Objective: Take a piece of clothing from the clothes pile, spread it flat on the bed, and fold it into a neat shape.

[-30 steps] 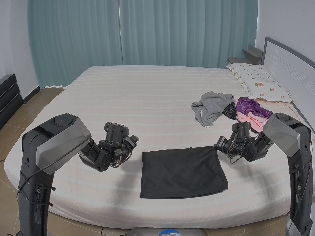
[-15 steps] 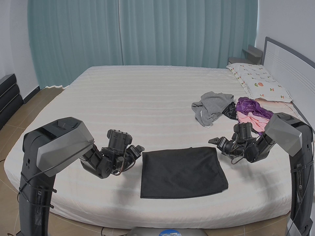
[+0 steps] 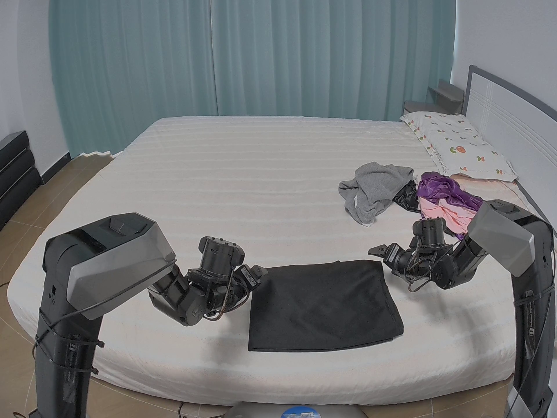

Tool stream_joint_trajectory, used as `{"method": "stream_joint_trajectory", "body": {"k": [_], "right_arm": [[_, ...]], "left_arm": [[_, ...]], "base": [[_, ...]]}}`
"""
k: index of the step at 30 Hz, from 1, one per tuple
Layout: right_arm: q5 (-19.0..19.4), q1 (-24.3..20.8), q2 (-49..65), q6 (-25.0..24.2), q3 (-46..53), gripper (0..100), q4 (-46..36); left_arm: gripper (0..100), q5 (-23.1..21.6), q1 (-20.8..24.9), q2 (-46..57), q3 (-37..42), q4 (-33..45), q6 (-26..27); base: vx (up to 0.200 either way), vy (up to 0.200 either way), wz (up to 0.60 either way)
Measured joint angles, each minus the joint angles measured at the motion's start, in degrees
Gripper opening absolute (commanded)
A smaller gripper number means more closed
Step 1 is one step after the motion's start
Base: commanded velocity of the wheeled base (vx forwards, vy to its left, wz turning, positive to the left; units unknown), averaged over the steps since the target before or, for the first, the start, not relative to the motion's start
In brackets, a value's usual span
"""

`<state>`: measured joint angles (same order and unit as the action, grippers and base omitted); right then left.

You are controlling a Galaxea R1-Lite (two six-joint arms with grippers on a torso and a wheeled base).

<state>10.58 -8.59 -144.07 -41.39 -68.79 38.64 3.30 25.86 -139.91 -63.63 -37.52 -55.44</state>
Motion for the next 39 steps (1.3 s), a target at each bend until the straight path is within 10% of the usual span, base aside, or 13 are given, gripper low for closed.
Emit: {"method": "stream_joint_trajectory", "body": {"k": [21, 39], "right_arm": [[0.0, -0.2, 0.0, 0.1, 0.4, 100, 0.0], [0.0, -0.2, 0.0, 0.1, 0.3, 100, 0.1]], "left_arm": [[100, 0.0, -0.5, 0.1, -0.5, 0.0, -1.1], [100, 0.1, -0.6, 0.2, -1.3, 0.1, -2.5]], "base": [[-0.029, 0.000, 0.00], [0.000, -0.167, 0.00]]}}
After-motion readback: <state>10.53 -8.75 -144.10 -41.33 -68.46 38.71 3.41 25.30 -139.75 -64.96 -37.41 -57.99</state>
